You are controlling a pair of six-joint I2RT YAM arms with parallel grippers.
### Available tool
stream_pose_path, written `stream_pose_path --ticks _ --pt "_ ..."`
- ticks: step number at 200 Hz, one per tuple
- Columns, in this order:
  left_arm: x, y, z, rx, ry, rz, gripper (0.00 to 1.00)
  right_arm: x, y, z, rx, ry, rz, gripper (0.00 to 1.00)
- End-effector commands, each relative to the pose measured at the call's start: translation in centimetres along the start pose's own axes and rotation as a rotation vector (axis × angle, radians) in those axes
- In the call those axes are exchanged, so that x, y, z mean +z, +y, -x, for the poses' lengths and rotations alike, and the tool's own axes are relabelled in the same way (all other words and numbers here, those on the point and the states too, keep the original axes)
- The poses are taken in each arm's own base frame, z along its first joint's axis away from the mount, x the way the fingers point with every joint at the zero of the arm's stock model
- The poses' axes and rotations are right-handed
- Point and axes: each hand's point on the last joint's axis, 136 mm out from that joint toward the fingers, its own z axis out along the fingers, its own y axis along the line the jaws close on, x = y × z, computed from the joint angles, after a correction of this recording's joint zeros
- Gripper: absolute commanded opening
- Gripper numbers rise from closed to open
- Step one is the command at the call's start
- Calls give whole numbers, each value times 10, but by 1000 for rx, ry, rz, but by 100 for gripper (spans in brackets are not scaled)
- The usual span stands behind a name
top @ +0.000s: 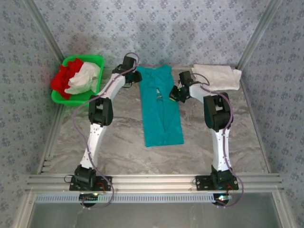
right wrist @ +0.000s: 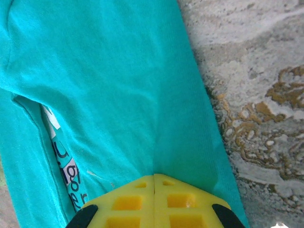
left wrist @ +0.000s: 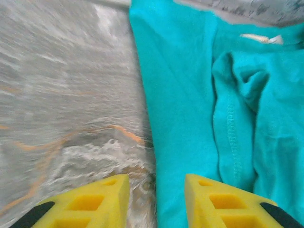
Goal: Fold and stack the t-shirts
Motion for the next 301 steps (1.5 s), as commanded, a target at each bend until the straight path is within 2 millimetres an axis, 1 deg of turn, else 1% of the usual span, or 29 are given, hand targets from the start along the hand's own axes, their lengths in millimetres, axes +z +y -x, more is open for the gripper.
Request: stream_pose_path --ticks 1,7,10,11,14,15,17,19,26,34,39,42,53,65,68,83,93,110,126,132,145,157,173,198,212,228,250,268,301 --pt "-114 -34 59 74 -174 -56 36 -34 20 -3 4 -9 12 0" --pt "-131 -41 61 71 -207 -92 37 -44 29 -1 -11 -20 31 4" --pt "-141 -43 61 68 -226 -111 38 -50 34 -1 -18 -23 40 7" --pt "-141 -42 58 66 -224 -113 39 -51 35 -1 -20 -24 43 7" --pt "-153 -45 58 64 -250 -137 40 -57 39 -2 -30 -28 53 9" --pt "-153 -44 56 61 -250 -142 40 -59 41 -2 -33 -29 57 10" --pt "-164 -48 56 60 -269 -161 41 -63 44 -2 -39 -31 64 11" --pt "-164 -46 50 56 -271 -169 42 -66 45 -3 -43 -32 69 12" --pt "-189 -49 43 51 -319 -220 48 -81 52 -6 -64 -40 93 14" --pt "-212 -48 28 48 -353 -259 53 -97 57 -12 -90 -56 119 15" --pt "-222 -45 15 46 -357 -265 54 -108 58 -16 -98 -72 133 17" --pt "-230 -44 9 49 -365 -272 55 -115 58 -20 -102 -81 142 19" --pt "-246 -37 -24 59 -341 -287 55 -138 55 -35 -173 -126 166 30" --pt "-254 -29 -63 53 -277 -313 55 -159 47 -54 -204 -156 181 35" --pt "-254 -27 -73 47 -259 -321 55 -158 38 -65 -200 -142 174 37" --pt "-258 -22 -119 6 -167 -381 55 -166 18 -100 -168 -94 193 38" --pt "-258 -25 -150 -9 -90 -430 55 -168 7 -124 -126 -40 229 39" --pt "-259 -32 -197 0 27 -437 55 -169 -10 -162 -66 31 254 39" --pt "-259 -40 -232 34 107 -433 55 -174 -28 -185 -56 61 215 42" --pt "-257 -43 -246 42 138 -433 59 -175 -34 -190 -47 63 193 44" --pt "-251 -45 -267 25 193 -431 59 -174 -45 -203 -65 85 176 46" --pt "-246 -48 -282 21 222 -441 59 -172 -50 -211 -70 105 178 46" --pt "-238 -51 -297 6 262 -454 58 -167 -62 -221 -63 147 140 46" --pt "-226 -58 -322 9 336 -463 51 -157 -75 -232 -46 179 125 45" --pt "-222 -60 -334 29 360 -453 50 -152 -79 -235 -38 189 125 45" --pt "-220 -64 -341 29 379 -458 50 -147 -80 -238 -30 210 129 45" --pt "-218 -64 -345 26 378 -452 50 -141 -84 -242 -24 232 124 44" --pt "-215 -57 -352 24 388 -425 50 -137 -91 -244 -25 237 100 44" --pt "-207 -52 -359 16 405 -409 49 -131 -89 -243 -24 246 113 44"
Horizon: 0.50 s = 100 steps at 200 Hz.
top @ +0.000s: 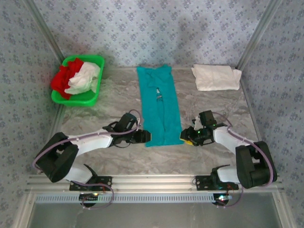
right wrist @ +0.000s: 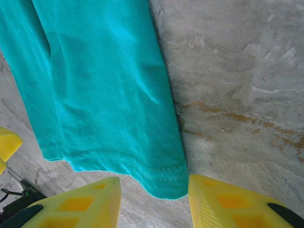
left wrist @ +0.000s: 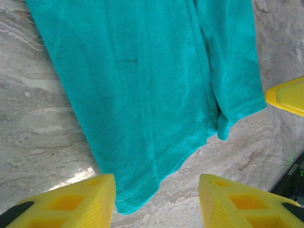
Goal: Fold and stack the t-shirts
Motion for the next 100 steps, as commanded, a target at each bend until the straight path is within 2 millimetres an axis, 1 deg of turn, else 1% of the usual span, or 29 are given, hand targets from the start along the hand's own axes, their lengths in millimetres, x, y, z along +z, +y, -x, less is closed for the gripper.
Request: stream_pose_path --ticks 1,37,54,77,100 --pt "8 1 -2 -16 4 -5 49 5 1 -1 -17 20 18 44" --pt "13 2 -5 -34 25 -10 46 9 5 -2 -25 22 18 42" --pt "12 4 -4 -32 19 4 45 13 2 -3 -27 22 2 41" --pt "13 5 -5 -35 13 5 44 19 1 -4 -25 34 8 36" --pt "15 8 -7 -48 16 5 40 24 2 -5 -25 46 12 31"
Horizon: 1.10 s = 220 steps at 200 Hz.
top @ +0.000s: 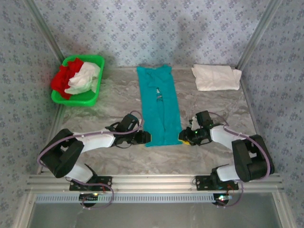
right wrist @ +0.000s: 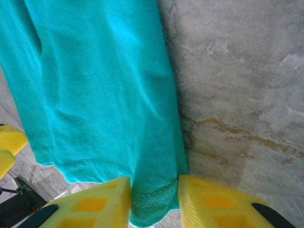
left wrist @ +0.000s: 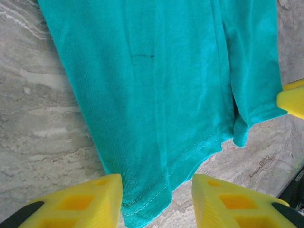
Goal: Fold and stack the t-shirts
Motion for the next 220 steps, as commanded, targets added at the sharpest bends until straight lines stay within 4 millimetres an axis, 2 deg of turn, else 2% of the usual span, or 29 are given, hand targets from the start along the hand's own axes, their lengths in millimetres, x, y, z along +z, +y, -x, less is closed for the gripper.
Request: stream_pose_path --ticks 1,35,96,147,157,175,220 --pt "3 0 -3 -9 3 -10 40 7 0 -3 2 19 6 30" --pt "9 6 -7 -57 12 -11 36 6 3 -5 -7 17 0 22" --pt "17 15 -15 -99 37 13 28 -1 -1 -2 -3 -11 -24 22" --pt "1 22 -23 -118 51 79 35 -9 -3 1 -6 -34 -46 25" --pt "0 26 -23 -119 44 100 41 -8 -5 2 -6 -32 -50 25" --pt "6 29 -27 -122 77 113 41 -6 -5 2 -1 -25 -45 25" --pt "24 10 -22 -82 103 75 39 -5 -7 1 2 -19 -49 25"
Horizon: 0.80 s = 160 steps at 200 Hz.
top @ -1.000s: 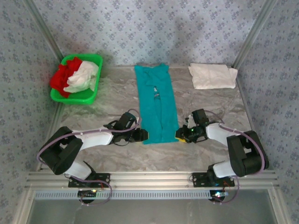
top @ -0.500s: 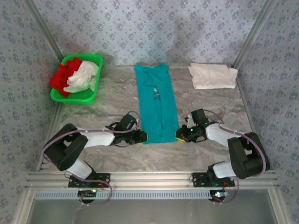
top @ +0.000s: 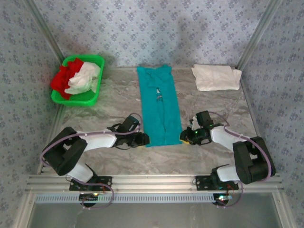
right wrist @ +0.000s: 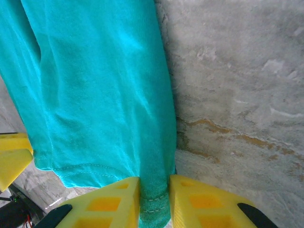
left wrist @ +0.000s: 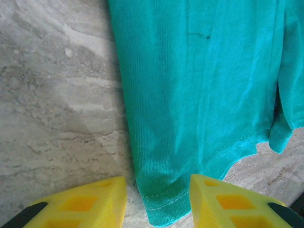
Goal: Fold and stack the t-shirts
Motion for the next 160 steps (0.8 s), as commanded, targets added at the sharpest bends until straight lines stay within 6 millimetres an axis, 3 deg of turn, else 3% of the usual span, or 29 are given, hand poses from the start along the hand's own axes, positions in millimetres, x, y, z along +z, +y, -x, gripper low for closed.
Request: stream_pose_path --ticks 1,41,82,115,160 --pt "15 -8 -8 32 56 1 39 1 -6 -3 3 15 -25 25" --pt "7 -32 -1 69 49 -20 35 0 -6 -4 4 11 -25 24" --pt "6 -32 -2 74 63 -2 35 1 -4 -2 3 10 -17 24" --pt "8 -21 -6 66 73 36 35 1 -3 -2 -2 8 -16 24" --pt "7 -11 -5 56 57 75 6 -4 1 -2 -2 6 -12 24"
